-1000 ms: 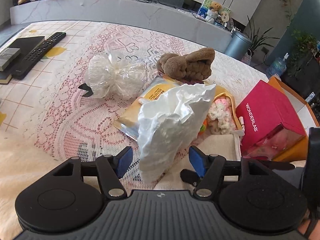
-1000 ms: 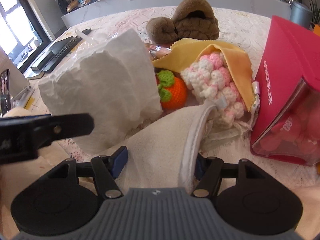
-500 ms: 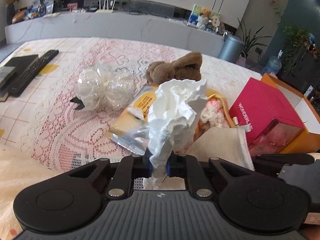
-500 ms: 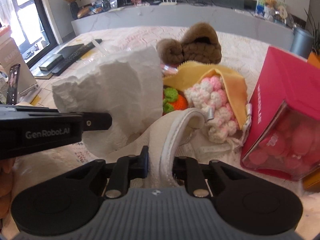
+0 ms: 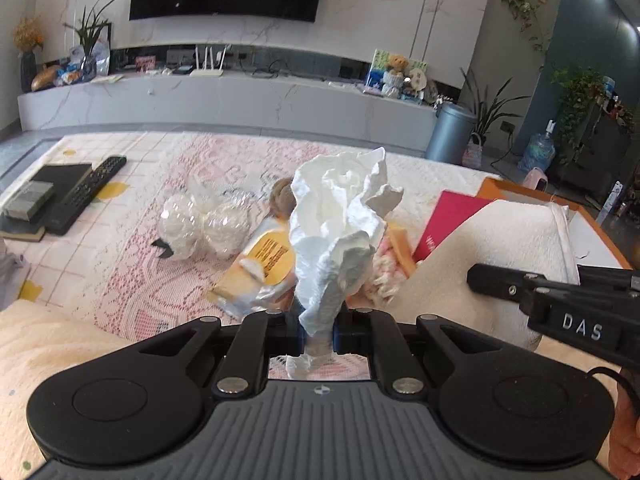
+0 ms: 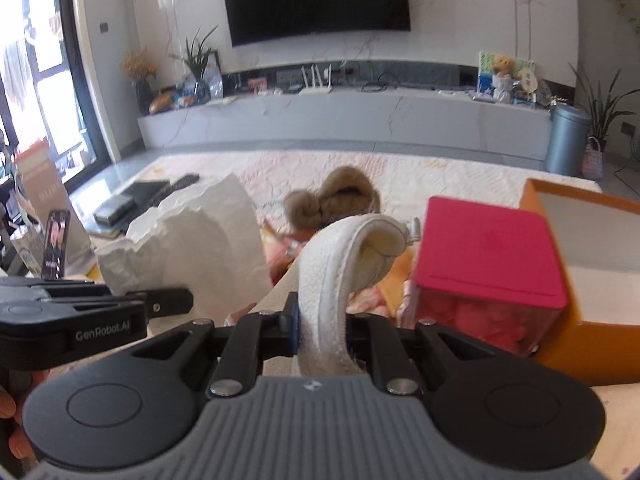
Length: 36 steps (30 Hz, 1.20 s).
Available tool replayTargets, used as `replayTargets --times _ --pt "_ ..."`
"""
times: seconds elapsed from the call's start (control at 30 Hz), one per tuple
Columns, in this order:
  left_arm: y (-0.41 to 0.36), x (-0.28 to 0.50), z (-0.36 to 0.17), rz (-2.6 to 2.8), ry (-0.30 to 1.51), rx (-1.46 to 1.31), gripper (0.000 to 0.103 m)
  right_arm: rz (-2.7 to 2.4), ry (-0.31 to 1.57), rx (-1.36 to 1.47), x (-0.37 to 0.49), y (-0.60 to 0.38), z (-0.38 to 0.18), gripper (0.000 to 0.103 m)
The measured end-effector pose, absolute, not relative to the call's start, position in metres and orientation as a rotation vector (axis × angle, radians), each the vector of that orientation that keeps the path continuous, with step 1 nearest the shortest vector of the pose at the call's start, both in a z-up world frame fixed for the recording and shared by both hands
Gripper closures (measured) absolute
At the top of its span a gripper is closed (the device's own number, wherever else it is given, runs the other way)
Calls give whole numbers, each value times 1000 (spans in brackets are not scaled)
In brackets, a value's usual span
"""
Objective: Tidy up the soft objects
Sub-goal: 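Close the left tool on the white paper while the right tool grasps the cream cloth bag, then carry both items into the orange box and open both tools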
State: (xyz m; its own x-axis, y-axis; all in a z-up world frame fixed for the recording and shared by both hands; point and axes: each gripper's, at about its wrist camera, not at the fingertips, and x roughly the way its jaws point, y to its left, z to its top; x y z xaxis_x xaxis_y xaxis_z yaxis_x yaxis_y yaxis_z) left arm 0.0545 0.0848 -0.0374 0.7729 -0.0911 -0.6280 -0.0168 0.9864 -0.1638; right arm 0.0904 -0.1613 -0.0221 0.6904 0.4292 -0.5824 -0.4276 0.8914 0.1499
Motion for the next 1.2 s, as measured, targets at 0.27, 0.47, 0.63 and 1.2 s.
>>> replayTargets --times 0.27,0.47,0.63,1.2 --pt "43 49 4 -135 610 -145 90 420 518 26 74 -215 21 91" --pt "0 63 24 -246 573 -110 90 335 472 2 80 -263 44 91" --pt "-44 87 33 -358 566 -81 90 255 468 -43 91 -302 52 90" --pt "-125 202 -8 -558 817 -38 90 166 647 -148 195 -376 27 90"
